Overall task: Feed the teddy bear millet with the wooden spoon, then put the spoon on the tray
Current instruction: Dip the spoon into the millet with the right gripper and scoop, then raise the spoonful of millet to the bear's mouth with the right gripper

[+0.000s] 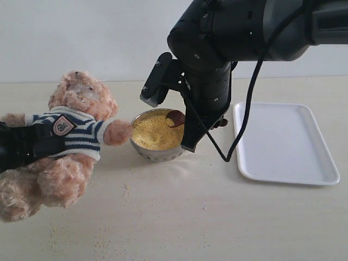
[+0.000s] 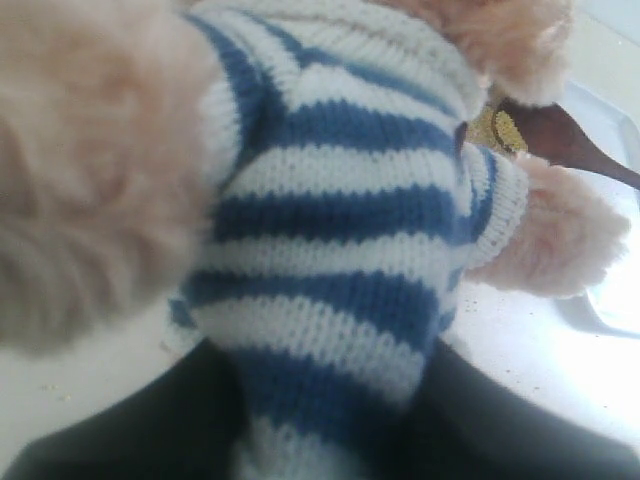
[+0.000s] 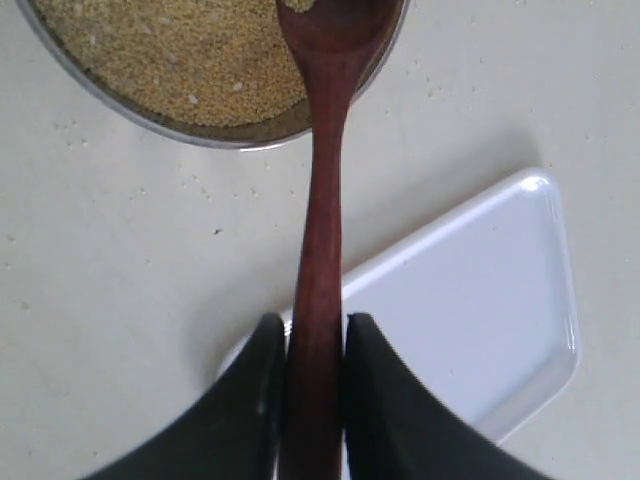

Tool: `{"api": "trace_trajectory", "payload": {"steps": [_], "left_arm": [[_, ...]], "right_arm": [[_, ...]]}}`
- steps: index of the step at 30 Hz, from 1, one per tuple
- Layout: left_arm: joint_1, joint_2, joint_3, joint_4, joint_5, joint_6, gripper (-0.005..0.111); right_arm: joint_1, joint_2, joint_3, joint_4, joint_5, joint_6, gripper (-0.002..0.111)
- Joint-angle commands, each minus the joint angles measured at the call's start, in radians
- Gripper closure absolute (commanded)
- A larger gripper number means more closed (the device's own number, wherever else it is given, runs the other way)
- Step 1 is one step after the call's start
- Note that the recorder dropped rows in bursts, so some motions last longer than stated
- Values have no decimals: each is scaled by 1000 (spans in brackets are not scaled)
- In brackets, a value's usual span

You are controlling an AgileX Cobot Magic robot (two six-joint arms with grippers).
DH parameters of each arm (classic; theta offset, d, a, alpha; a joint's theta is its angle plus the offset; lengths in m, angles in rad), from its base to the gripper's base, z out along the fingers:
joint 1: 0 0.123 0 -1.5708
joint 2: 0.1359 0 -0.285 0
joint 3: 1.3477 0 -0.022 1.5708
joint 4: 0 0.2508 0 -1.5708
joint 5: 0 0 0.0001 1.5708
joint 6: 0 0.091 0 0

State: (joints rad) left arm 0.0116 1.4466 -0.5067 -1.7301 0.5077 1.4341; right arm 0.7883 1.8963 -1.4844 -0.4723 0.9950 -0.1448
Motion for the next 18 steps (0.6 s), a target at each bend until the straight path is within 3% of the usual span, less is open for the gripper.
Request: {"api": "trace_trajectory", "payload": {"steps": [1, 14, 18], "left_arm": [[5, -9, -5, -14, 13, -2, 102], [5, -9, -5, -14, 24, 4, 102], [5, -9, -5, -14, 82, 4, 102]], "right_arm": [[0, -20, -4, 14, -8, 0, 108], [-1, -153, -4, 75, -34, -15, 108], [-1, -199, -4, 99, -34, -36, 108]]}}
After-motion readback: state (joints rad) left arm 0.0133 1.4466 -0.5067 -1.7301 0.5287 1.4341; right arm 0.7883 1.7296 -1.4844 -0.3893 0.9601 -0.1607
